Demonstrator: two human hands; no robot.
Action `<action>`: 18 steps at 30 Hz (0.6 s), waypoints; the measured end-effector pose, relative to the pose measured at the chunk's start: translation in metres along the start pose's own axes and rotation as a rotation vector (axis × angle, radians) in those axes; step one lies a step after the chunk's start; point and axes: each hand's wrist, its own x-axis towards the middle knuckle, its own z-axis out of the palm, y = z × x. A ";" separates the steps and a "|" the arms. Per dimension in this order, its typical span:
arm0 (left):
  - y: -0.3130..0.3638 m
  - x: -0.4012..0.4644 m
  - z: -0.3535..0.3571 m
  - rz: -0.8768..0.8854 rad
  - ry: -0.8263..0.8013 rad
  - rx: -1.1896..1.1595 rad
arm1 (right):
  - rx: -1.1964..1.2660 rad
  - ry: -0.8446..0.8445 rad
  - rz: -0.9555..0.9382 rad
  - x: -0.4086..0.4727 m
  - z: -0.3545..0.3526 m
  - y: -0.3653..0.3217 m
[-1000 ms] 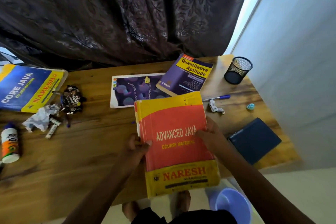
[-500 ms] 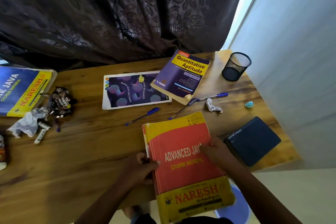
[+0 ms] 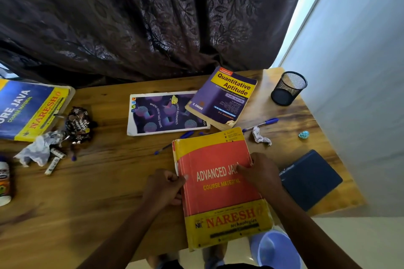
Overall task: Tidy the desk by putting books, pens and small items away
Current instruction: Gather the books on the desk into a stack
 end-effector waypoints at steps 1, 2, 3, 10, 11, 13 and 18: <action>0.002 0.001 -0.001 0.002 0.001 -0.007 | -0.020 0.013 0.000 0.002 0.000 -0.001; 0.003 0.002 -0.001 0.006 0.005 -0.006 | -0.034 0.024 -0.002 0.003 -0.001 -0.002; 0.004 0.003 -0.001 0.011 0.015 -0.001 | -0.050 0.031 -0.005 0.005 -0.001 -0.002; 0.009 0.007 0.000 0.040 0.092 -0.017 | -0.161 0.058 -0.012 0.009 -0.004 -0.010; 0.010 0.007 0.000 0.044 0.096 -0.015 | -0.174 0.050 -0.011 0.009 -0.004 -0.011; 0.010 0.007 0.001 0.060 0.096 0.001 | -0.196 0.041 -0.014 0.007 -0.003 -0.014; 0.011 0.010 -0.016 0.099 0.108 0.075 | -0.248 0.122 -0.080 -0.004 -0.002 -0.027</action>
